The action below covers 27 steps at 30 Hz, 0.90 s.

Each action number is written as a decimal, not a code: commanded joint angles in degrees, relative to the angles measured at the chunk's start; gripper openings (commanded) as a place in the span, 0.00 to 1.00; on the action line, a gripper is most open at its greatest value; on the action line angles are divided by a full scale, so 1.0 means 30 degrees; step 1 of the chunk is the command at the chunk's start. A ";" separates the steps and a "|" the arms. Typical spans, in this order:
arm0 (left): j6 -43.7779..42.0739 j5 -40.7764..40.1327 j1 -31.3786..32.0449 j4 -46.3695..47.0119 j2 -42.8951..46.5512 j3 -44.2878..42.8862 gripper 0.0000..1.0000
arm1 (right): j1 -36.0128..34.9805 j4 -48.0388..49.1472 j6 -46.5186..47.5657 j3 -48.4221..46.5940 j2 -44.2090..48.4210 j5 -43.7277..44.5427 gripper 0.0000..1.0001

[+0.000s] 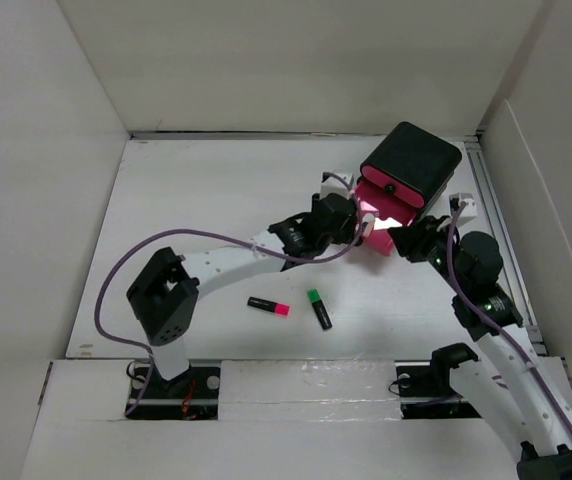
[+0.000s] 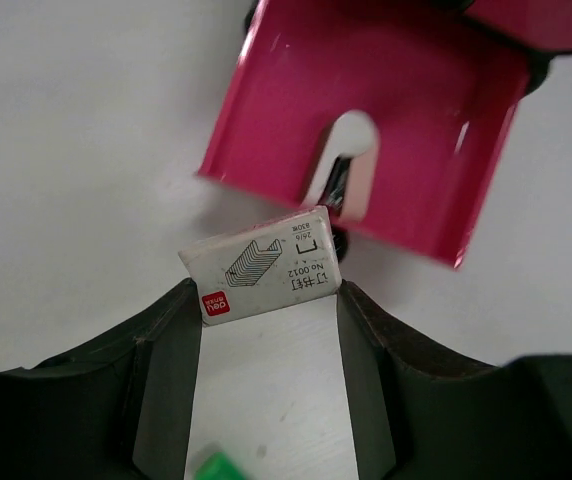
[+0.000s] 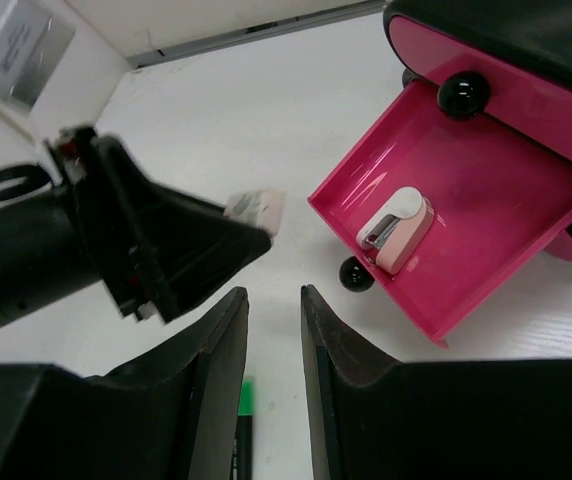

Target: Organize the desk

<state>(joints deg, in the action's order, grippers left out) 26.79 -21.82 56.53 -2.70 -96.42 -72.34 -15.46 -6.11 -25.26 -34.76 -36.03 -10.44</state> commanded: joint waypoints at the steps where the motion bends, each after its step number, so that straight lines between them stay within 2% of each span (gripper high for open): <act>1: -0.1455 0.1559 0.0052 0.1456 -0.2329 -0.3039 0.26 | -0.0177 -0.0101 0.0157 -0.0453 0.0467 0.0665 0.33; 3: -0.1604 0.2232 0.0052 0.1281 -0.3566 -0.5287 0.26 | -0.0177 -0.0248 0.0069 -0.0453 0.0847 0.0841 0.33; 4: -0.1749 0.2439 0.0052 0.1107 -0.5341 -0.6752 0.26 | -0.0177 -0.0394 0.0098 -0.0453 0.1080 0.0871 0.33; 5: -0.1780 0.2441 0.0052 0.0989 -0.5359 -0.6767 0.26 | -0.0177 -0.0395 0.0040 -0.0453 0.1083 0.0871 0.33; 6: -0.1809 0.2702 -0.0122 0.0959 -0.5939 -0.8072 0.26 | -0.0177 -0.0511 0.0069 -0.0453 0.1228 0.0929 0.33; 8: -0.1809 0.2850 -0.0124 0.0958 -0.7143 -0.9106 0.36 | -0.0177 -0.0658 0.0011 -0.0424 0.1316 0.0901 0.33; 9: -0.1809 0.3286 -0.0124 0.0958 -0.7407 -0.9691 0.45 | -0.0177 -0.0630 0.0010 -0.0424 0.1346 0.0843 0.33; 10: -0.1838 0.3435 -0.0124 0.0987 -0.7700 -0.9871 0.72 | -0.0177 -0.0630 -0.0019 -0.0308 0.1404 0.0813 0.33; 11: -0.1897 0.3553 -0.0124 0.1017 -0.7761 -1.0018 0.88 | -0.0177 -0.0601 -0.0048 -0.0278 0.1463 0.0726 0.33; 13: -0.1897 0.3117 -0.0298 0.0958 -0.7181 -0.9495 0.99 | -0.0177 -0.0571 -0.0048 -0.0190 0.1434 0.0667 0.33; 14: -0.1839 0.2767 -0.0299 0.1393 -0.6596 -0.8854 0.99 | -0.0177 -0.0571 -0.0019 -0.0161 0.1463 0.0666 0.33; 15: -0.1665 0.1922 -0.0299 0.1920 -0.5807 -0.6585 0.99 | -0.0177 -0.0629 0.0010 -0.0160 0.1464 0.0608 0.33; 17: -0.1080 0.1068 -0.0473 0.4456 -0.2646 -0.3385 0.81 | -0.0177 -0.0659 0.0010 -0.0073 0.1434 0.0666 0.33; 18: -0.0845 0.1064 -0.0475 0.5431 -0.1475 -0.0033 0.70 | -0.0177 -0.0630 0.0068 -0.0043 0.1434 0.0637 0.33; 19: -0.0031 0.1354 -0.0649 0.6166 0.0393 0.1450 0.45 | -0.0177 -0.0601 0.0069 -0.0014 0.1376 0.0608 0.33; 20: 0.0297 0.1879 -0.0651 0.6898 0.1021 0.2509 0.41 | -0.0177 -0.0571 0.0069 0.0015 0.1318 0.0666 0.33; 21: 0.0503 0.2986 -0.0651 0.6848 0.1346 0.3825 0.40 | -0.0177 -0.0484 0.0098 0.0016 0.1230 0.0550 0.33; 22: 0.0853 0.3200 -0.0448 0.6470 0.1350 0.4041 0.44 | -0.0177 -0.0512 0.0098 -0.0013 0.1171 0.0520 0.33; 24: 0.0770 0.4045 -0.0127 0.5705 0.0739 0.4247 0.59 | -0.0177 -0.0571 0.0186 -0.0101 0.1025 0.0433 0.34; 25: 0.0450 0.4487 0.0079 0.5937 -0.0107 0.4249 0.71 | -0.0177 -0.0542 0.0128 -0.0073 0.1024 0.0432 0.33; 27: 0.0038 0.5568 0.0081 0.6581 -0.1048 0.3551 0.73 | -0.0177 -0.0483 0.0128 -0.0101 0.0966 0.0461 0.34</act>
<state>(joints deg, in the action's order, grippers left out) 27.22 -11.33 55.55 13.30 -95.44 -60.80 -15.46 -8.64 -25.26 -34.70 -33.04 -8.80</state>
